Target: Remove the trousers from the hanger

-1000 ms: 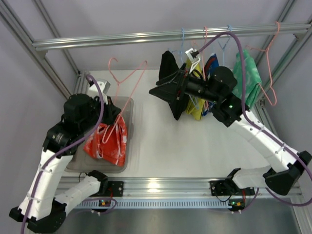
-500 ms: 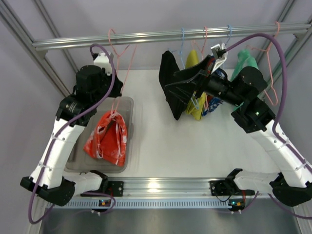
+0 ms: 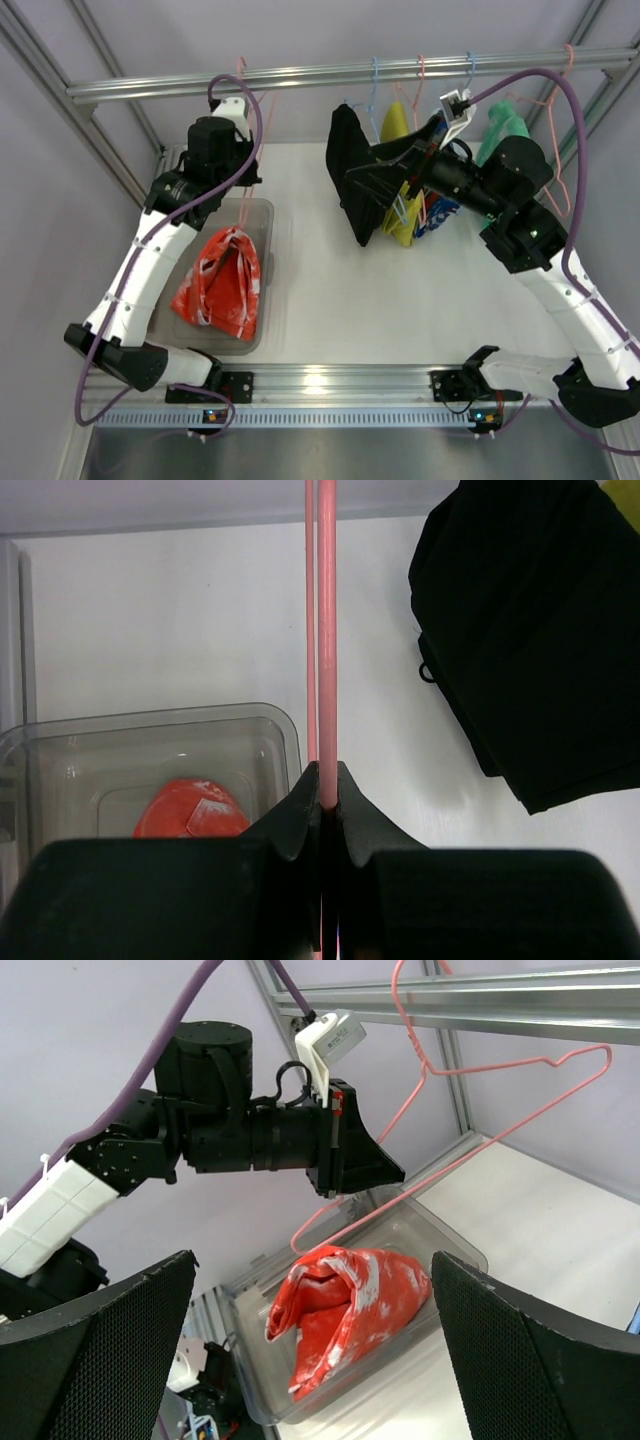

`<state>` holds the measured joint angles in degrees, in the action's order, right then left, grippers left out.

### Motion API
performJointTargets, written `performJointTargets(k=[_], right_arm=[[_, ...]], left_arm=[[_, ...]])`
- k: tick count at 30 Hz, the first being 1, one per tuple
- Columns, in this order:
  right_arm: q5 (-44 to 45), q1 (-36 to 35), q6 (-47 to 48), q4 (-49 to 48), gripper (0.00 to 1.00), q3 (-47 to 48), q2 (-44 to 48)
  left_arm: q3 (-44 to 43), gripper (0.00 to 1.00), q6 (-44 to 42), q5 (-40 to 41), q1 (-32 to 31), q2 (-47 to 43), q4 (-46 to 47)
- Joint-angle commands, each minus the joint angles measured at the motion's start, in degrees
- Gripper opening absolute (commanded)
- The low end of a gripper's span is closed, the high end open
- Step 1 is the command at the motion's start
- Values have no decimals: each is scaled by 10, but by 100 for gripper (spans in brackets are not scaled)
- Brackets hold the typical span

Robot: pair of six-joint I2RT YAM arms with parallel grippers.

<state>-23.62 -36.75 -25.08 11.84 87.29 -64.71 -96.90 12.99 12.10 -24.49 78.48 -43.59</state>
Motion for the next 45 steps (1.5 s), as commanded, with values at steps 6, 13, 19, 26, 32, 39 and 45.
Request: performJointTargets(k=[6,13,19,26,32,39,45], right_arm=[[-6,19,-6,4,100,-19,29],[-6,29,-4,2,99,-39,43],[16,32,3,11,99,-52,65],[80,34,50,32,100,-82,120],[119,93,79,78,99,-135,190],[184,175,145,139,99,-162,268],[254,235,244,130,99,-228,351]], left_arm=[[-7,0,19,-8,22,23,19],[36,78,7,-56,28,-5,48],[75,99,-7,-118,37,-72,59],[103,99,-39,-186,49,-169,37],[98,99,-64,-79,51,-202,-69],[140,99,-110,158,58,-282,-49],[222,99,-170,192,96,-364,5]])
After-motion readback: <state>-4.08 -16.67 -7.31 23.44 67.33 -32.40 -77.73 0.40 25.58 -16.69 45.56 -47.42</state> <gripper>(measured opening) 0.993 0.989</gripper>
